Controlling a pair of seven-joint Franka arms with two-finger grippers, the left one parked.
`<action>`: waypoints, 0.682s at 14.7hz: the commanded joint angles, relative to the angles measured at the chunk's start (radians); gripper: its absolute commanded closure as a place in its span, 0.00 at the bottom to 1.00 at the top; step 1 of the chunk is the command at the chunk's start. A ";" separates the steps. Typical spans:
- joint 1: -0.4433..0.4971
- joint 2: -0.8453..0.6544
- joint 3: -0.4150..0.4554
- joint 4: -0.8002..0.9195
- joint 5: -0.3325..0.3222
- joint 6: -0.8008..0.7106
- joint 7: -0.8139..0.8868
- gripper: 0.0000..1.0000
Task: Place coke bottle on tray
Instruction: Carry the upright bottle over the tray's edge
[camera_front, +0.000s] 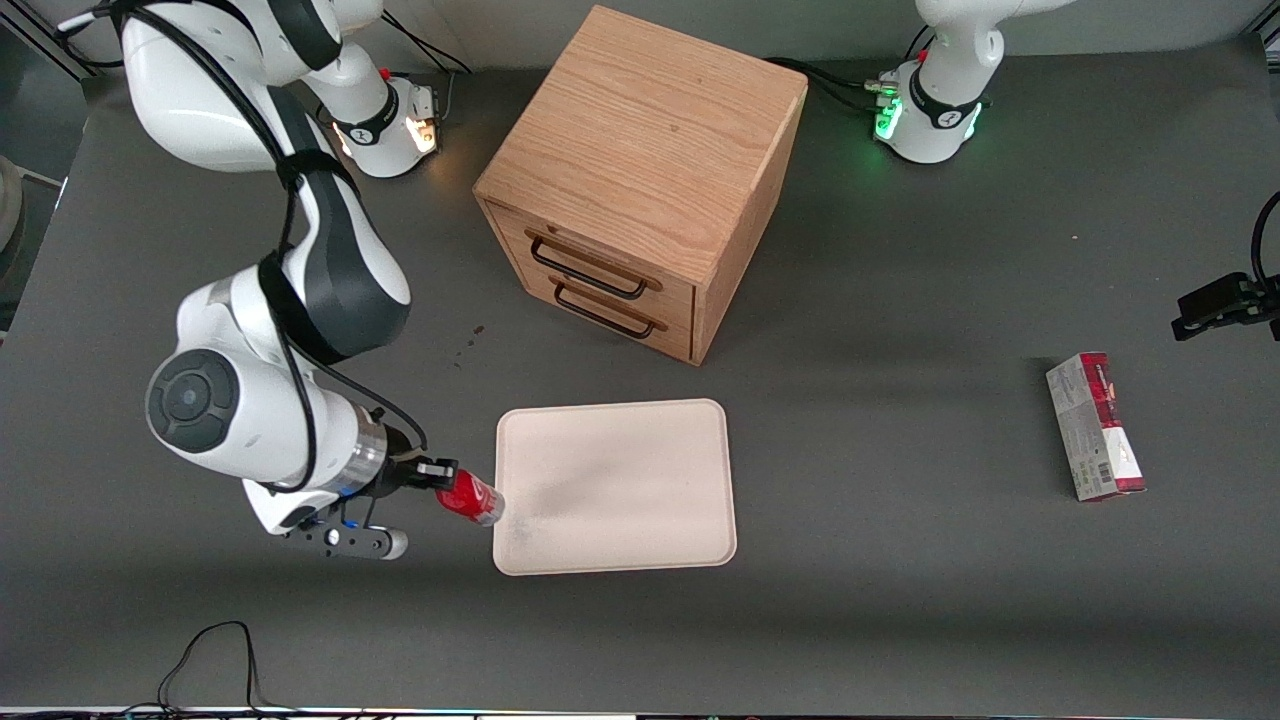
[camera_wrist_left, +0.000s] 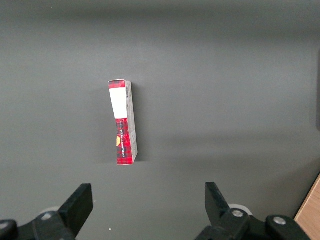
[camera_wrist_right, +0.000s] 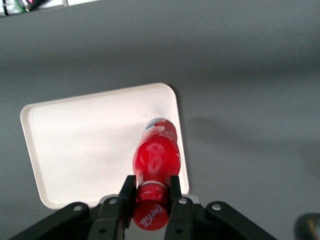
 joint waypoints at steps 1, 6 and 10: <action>0.011 0.063 0.011 0.055 0.010 0.064 0.028 1.00; 0.051 0.127 0.000 0.056 -0.008 0.131 0.034 1.00; 0.070 0.151 0.000 0.053 -0.081 0.137 0.033 1.00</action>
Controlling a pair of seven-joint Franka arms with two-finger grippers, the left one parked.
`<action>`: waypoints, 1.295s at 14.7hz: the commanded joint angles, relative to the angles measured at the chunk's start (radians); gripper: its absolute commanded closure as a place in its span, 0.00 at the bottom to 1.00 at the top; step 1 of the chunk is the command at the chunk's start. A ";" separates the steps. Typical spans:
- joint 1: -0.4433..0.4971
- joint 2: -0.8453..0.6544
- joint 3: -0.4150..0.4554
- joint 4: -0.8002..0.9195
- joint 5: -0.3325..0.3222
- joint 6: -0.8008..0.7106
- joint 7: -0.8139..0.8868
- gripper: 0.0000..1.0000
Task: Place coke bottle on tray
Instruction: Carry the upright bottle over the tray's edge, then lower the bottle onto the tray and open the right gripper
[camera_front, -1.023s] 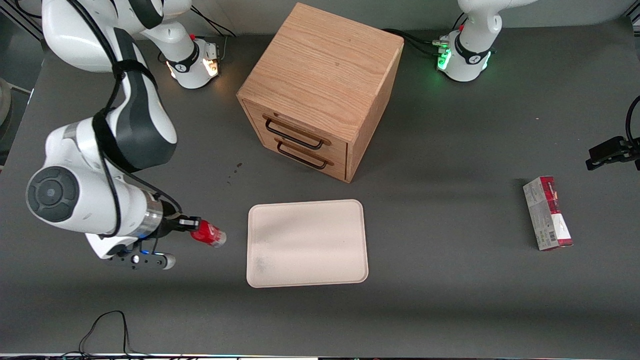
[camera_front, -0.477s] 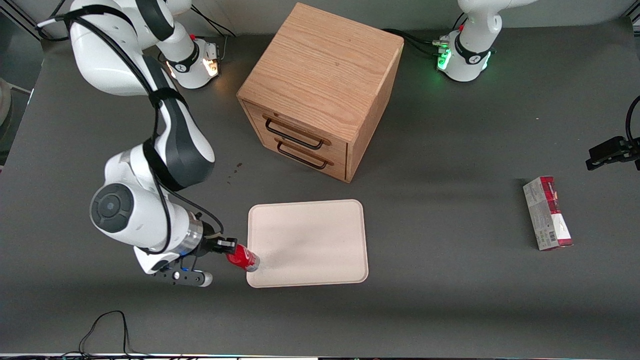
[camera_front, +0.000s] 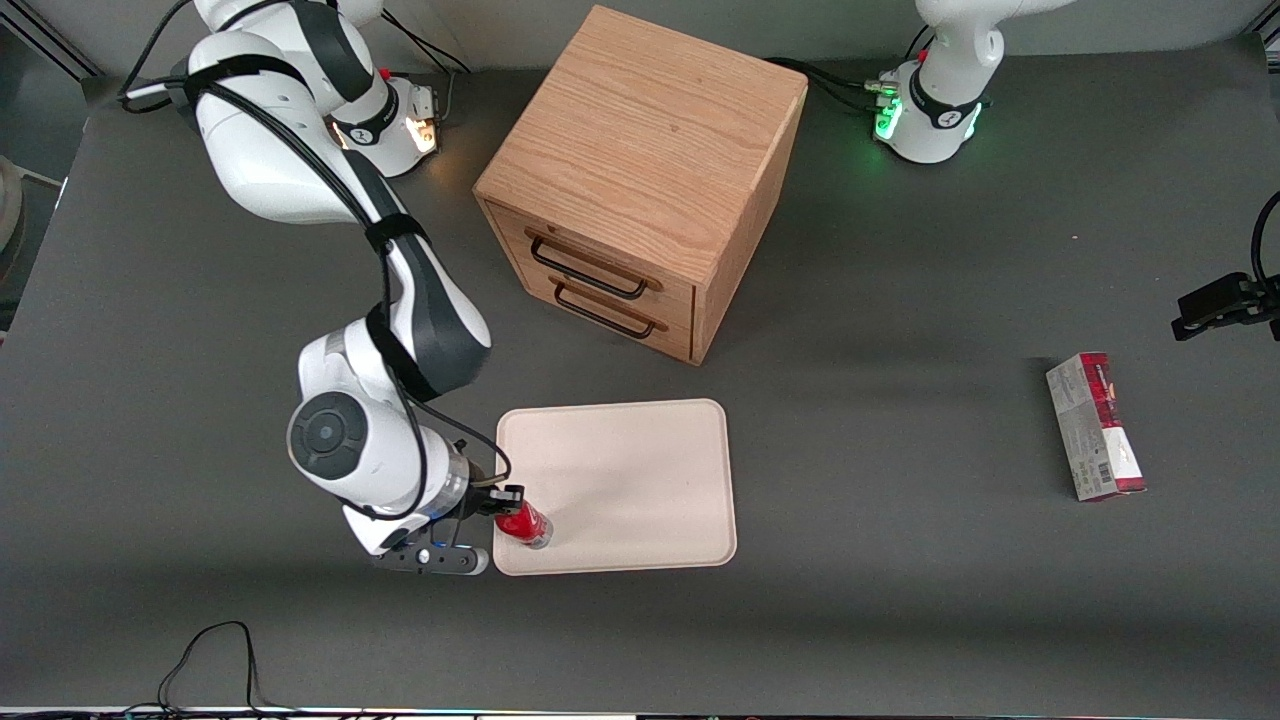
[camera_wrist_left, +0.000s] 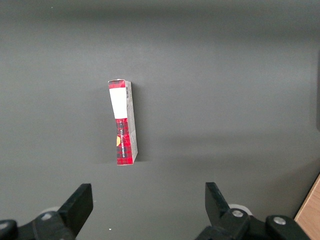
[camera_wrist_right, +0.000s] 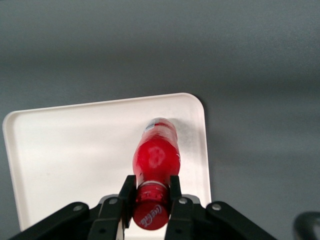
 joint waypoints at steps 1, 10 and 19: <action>0.013 0.021 -0.008 0.049 -0.044 -0.006 0.023 1.00; 0.013 0.033 -0.005 0.042 -0.082 -0.018 0.022 1.00; 0.005 0.032 -0.007 0.042 -0.082 -0.007 0.010 0.00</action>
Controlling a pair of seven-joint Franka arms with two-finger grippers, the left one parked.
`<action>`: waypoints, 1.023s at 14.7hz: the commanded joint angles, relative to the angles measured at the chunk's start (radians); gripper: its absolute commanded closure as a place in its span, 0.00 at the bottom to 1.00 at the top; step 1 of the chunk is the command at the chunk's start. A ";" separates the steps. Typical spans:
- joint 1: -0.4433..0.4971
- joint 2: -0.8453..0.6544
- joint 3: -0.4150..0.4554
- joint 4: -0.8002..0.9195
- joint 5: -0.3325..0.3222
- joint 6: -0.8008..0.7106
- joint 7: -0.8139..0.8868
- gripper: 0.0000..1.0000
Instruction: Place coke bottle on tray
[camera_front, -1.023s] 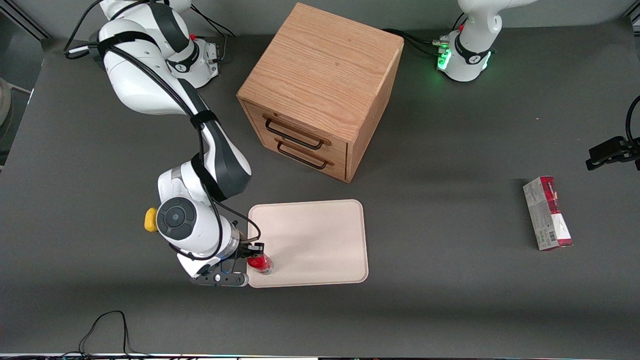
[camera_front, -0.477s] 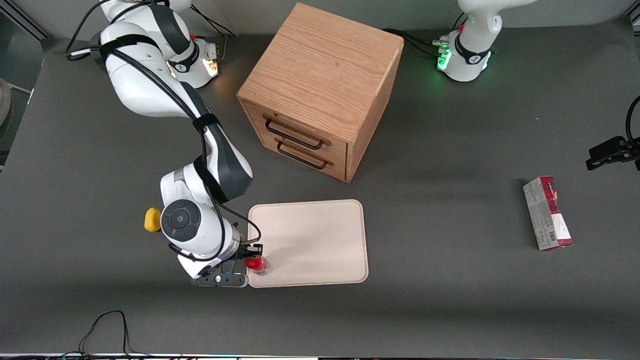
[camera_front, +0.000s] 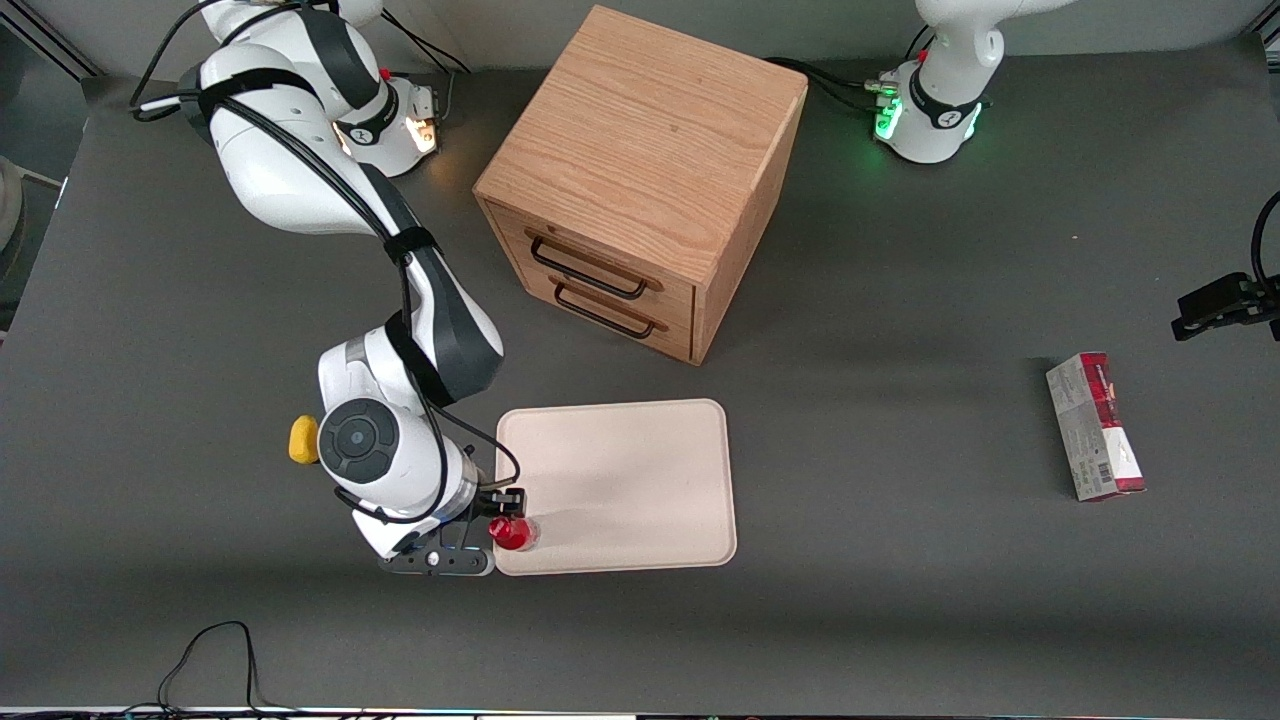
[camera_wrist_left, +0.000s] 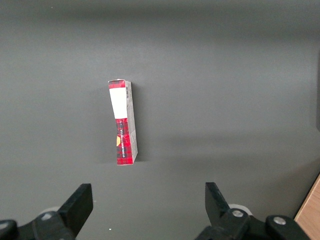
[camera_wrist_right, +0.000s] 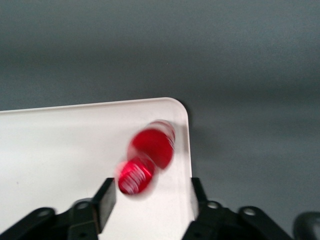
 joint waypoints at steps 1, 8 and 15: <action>0.003 0.012 -0.002 0.032 -0.019 -0.008 0.008 0.00; -0.025 -0.062 -0.002 0.017 -0.015 -0.097 -0.003 0.00; -0.071 -0.520 -0.007 -0.469 -0.008 -0.170 -0.083 0.00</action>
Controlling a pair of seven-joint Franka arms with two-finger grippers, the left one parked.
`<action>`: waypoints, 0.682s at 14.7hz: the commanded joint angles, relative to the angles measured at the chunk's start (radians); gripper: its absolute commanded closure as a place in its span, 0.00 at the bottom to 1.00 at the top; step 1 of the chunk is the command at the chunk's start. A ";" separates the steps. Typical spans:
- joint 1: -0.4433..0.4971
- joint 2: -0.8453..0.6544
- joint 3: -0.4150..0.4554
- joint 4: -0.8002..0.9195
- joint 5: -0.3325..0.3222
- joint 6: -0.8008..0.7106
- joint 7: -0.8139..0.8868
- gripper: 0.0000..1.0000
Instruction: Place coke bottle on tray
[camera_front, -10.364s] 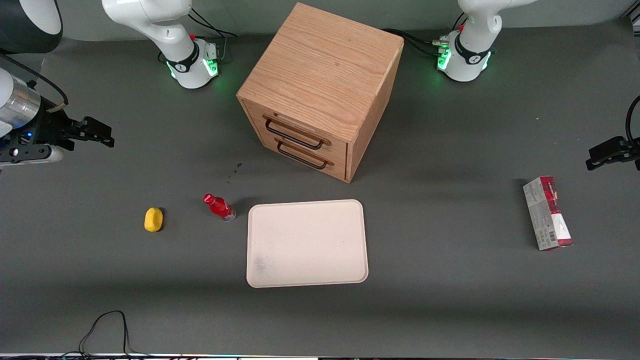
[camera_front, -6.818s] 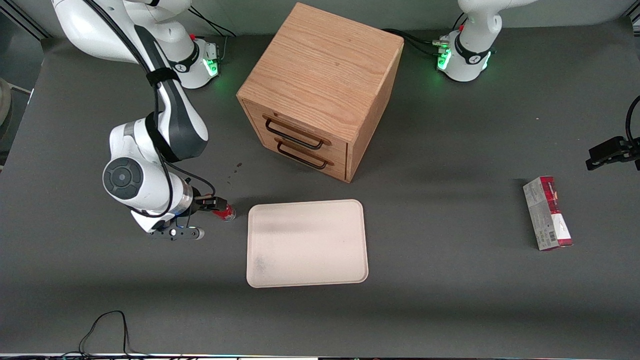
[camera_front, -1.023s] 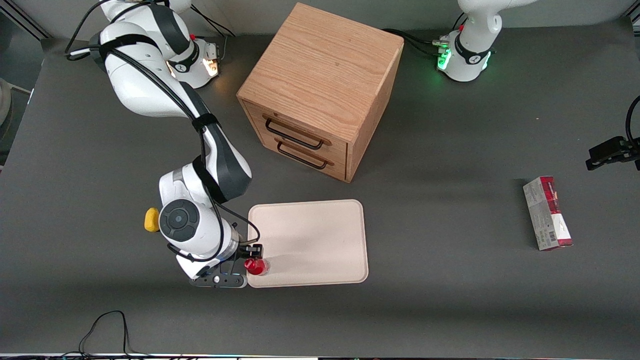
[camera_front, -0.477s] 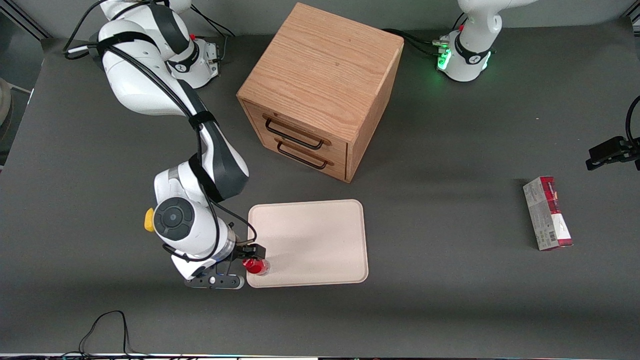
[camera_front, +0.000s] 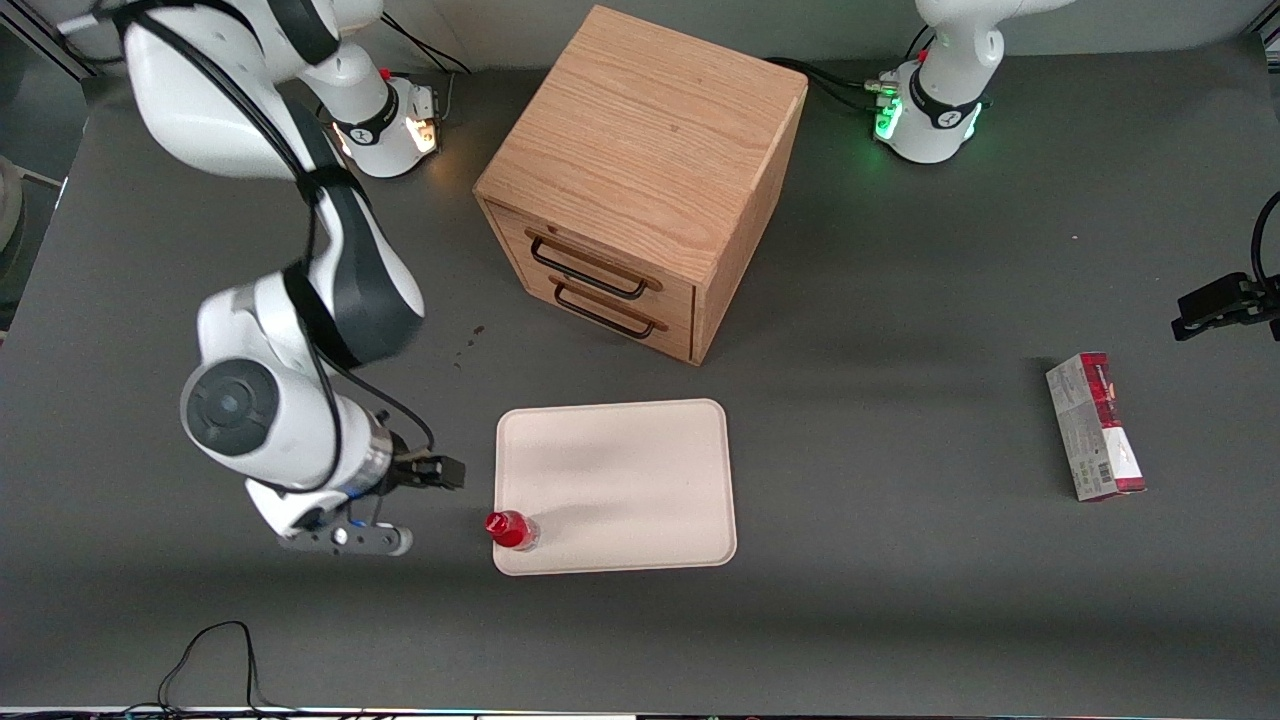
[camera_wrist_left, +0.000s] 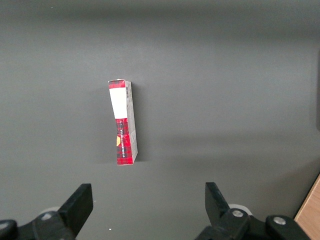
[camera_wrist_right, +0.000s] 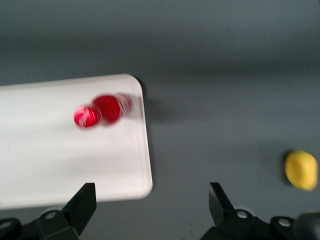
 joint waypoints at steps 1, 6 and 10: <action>-0.023 -0.296 -0.001 -0.348 -0.004 0.025 -0.060 0.00; -0.040 -0.618 -0.047 -0.702 0.027 0.142 -0.147 0.00; -0.039 -0.752 -0.101 -0.820 0.049 0.133 -0.207 0.00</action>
